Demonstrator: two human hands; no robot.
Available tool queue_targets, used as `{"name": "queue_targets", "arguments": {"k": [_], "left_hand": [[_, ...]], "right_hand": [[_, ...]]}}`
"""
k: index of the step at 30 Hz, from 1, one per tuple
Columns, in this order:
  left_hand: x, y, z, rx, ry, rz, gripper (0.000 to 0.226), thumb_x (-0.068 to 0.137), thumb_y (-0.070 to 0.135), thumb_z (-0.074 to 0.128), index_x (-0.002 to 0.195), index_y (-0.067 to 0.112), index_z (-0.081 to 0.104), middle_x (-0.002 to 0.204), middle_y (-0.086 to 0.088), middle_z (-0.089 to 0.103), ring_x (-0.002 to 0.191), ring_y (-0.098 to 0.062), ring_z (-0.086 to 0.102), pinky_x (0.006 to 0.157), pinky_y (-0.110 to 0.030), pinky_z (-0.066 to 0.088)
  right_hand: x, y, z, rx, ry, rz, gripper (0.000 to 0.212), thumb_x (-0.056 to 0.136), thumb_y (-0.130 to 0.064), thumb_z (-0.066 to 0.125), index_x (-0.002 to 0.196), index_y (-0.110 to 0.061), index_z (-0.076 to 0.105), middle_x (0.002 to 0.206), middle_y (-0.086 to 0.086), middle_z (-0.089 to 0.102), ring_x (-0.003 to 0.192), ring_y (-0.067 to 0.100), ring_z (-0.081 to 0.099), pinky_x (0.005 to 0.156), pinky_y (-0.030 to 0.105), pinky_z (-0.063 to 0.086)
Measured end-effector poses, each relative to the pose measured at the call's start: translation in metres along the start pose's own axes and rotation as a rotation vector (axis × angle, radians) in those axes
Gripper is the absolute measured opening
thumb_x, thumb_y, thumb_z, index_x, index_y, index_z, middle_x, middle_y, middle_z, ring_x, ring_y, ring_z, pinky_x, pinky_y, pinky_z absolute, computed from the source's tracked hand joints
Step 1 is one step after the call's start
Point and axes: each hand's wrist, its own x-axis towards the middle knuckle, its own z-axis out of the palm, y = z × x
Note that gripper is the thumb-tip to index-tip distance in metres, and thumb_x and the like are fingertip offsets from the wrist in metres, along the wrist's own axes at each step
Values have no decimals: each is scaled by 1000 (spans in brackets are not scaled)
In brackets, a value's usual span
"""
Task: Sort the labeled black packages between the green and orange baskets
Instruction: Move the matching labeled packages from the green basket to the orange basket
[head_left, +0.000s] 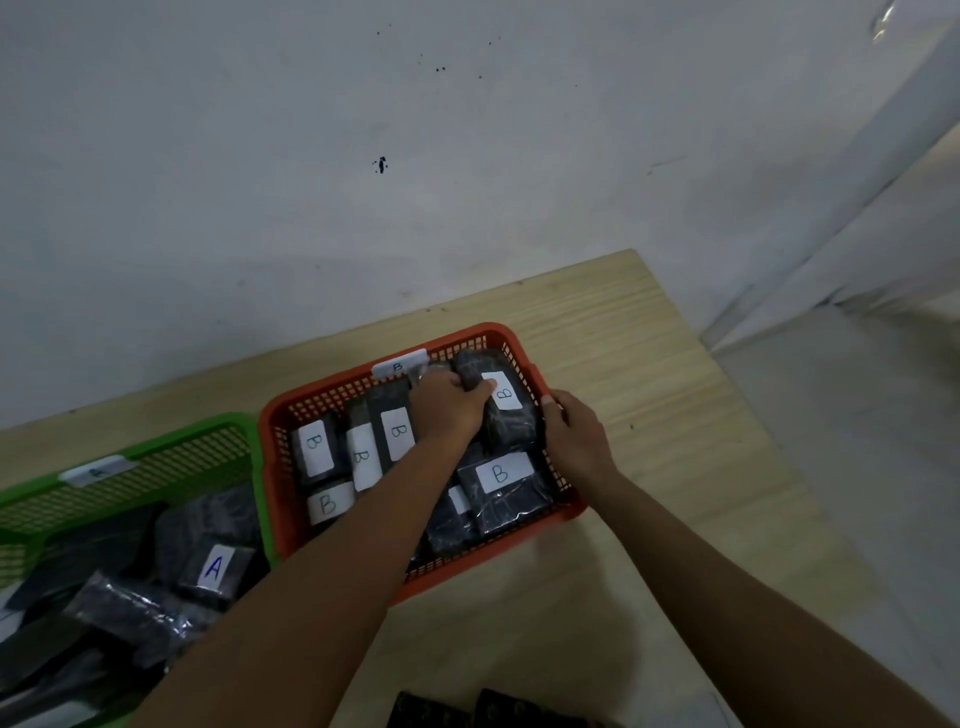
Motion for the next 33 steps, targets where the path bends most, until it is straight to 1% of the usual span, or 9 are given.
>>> {"name": "queue_targets", "arguments": {"k": [2, 6, 9, 12, 15, 17, 22, 29, 33], "left_hand": [[-5, 4, -4, 96, 30, 98, 30, 76, 41, 78, 88, 13, 75, 89, -3, 74, 79, -16, 68, 62, -22, 48], [-15, 3, -23, 203, 105, 252, 32, 76, 44, 78, 89, 15, 73, 98, -1, 68, 84, -16, 63, 66, -30, 49], [-19, -12, -46, 210, 104, 355, 37, 81, 44, 73, 105, 15, 72, 110, -5, 69, 97, -21, 65, 75, -34, 53], [-24, -41, -78, 243, 54, 472, 40, 85, 40, 69, 116, 14, 68, 122, -5, 65, 113, -23, 58, 92, -37, 50], [-34, -77, -120, 284, 95, 545, 40, 87, 35, 67, 120, 13, 66, 123, -6, 64, 117, -23, 55, 99, -38, 45], [-43, -103, -150, 318, 177, 535, 39, 87, 32, 67, 119, 11, 66, 122, -8, 64, 115, -26, 55, 99, -38, 45], [-70, -174, -226, 384, 280, 428, 37, 86, 26, 70, 116, 5, 68, 117, -18, 66, 109, -35, 59, 92, -43, 50], [-104, -257, -303, 382, 313, 251, 38, 88, 28, 68, 121, 8, 66, 120, -12, 64, 107, -28, 60, 89, -39, 52], [-110, -288, -324, 370, 270, 227, 39, 89, 28, 68, 122, 9, 65, 121, -11, 64, 109, -28, 59, 90, -39, 51]], "right_hand": [[0, -1, -1, -11, -3, -7, 36, 103, -35, 35, 119, -18, 62, 106, 4, 68, 100, 22, 63, 92, 47, 51], [-4, -3, -2, -50, 1, -51, 35, 103, -36, 37, 124, -19, 59, 110, 3, 68, 103, 22, 63, 91, 42, 52], [-13, -12, 1, -84, 62, -153, 32, 100, -37, 41, 127, -24, 54, 106, -5, 65, 101, 18, 63, 84, 35, 51], [-23, -27, 10, -179, 99, -305, 37, 99, -37, 43, 131, -22, 52, 122, 0, 62, 113, 19, 56, 95, 41, 48], [-37, -46, 33, -290, 155, -490, 40, 98, -33, 48, 133, -14, 54, 135, 8, 57, 128, 25, 47, 109, 42, 39], [-51, -62, 57, -300, 151, -563, 40, 98, -29, 52, 132, -9, 57, 137, 12, 57, 131, 28, 46, 112, 39, 33], [-92, -101, 135, -262, -91, -643, 40, 98, -29, 54, 132, -8, 58, 139, 12, 55, 136, 26, 41, 113, 36, 30], [-157, -139, 233, -289, -408, -815, 40, 95, -33, 58, 131, -15, 59, 132, 8, 60, 125, 24, 51, 104, 35, 41], [-181, -147, 273, -460, -508, -885, 46, 92, -40, 61, 133, -20, 57, 130, 4, 62, 119, 25, 56, 100, 38, 44]]}}
